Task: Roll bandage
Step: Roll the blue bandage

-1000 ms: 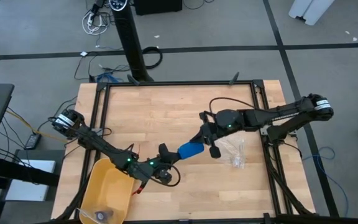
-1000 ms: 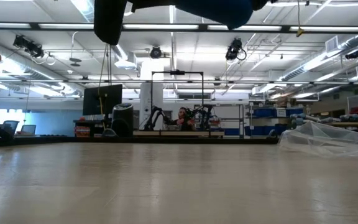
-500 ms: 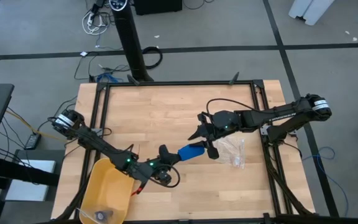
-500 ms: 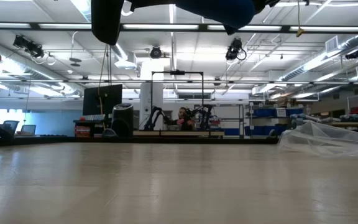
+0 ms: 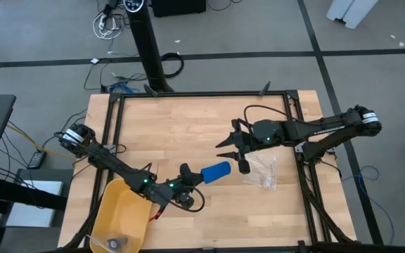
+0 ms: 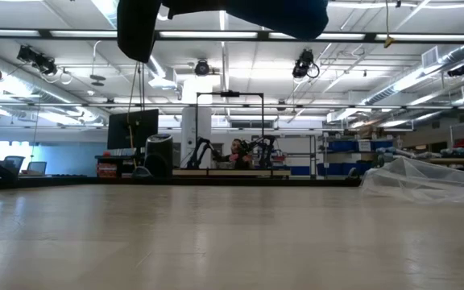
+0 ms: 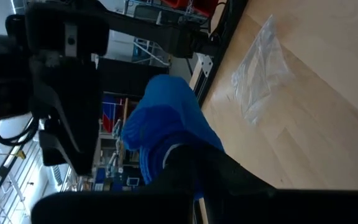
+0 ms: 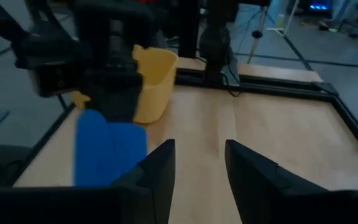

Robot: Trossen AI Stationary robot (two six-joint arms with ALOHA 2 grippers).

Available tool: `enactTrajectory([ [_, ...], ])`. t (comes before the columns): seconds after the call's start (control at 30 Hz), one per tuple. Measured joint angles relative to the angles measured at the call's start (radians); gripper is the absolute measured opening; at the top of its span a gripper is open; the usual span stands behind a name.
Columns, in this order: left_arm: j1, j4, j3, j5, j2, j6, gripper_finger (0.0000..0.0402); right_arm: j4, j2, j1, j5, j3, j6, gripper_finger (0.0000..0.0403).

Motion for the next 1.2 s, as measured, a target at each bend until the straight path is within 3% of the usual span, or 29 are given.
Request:
enactTrajectory([
  [0.33, 0.001, -0.004, 0.000, -0.013, 0.000, 0.003, 0.0015, 0.005, 0.033, 0.115, -0.006, 0.000, -0.012, 0.0084],
  [0.47, 0.002, -0.005, 0.000, 0.003, 0.000, 0.003, 0.0015, 0.007, 0.069, 0.084, -0.008, 0.000, -0.001, 0.0094],
  [0.63, 0.003, -0.008, 0.000, 0.005, 0.000, 0.008, 0.0015, 0.019, 0.103, 0.051, -0.119, 0.000, 0.033, 0.0123],
  [0.77, 0.004, -0.008, 0.000, 0.006, 0.000, 0.008, 0.0015, 0.021, 0.106, 0.039, -0.161, 0.000, 0.033, 0.0123],
  [0.9, 0.004, -0.009, 0.000, 0.006, 0.000, 0.006, 0.0015, 0.021, 0.106, 0.034, -0.181, 0.000, 0.033, 0.0091],
  [1.1, 0.004, -0.009, 0.000, 0.006, 0.000, 0.002, 0.0015, 0.004, 0.106, 0.034, -0.170, 0.000, 0.014, 0.0010],
  [1.2, 0.004, -0.010, 0.000, 0.003, 0.000, -0.001, 0.0015, 0.005, 0.106, 0.037, -0.160, 0.000, 0.007, 0.0010],
])
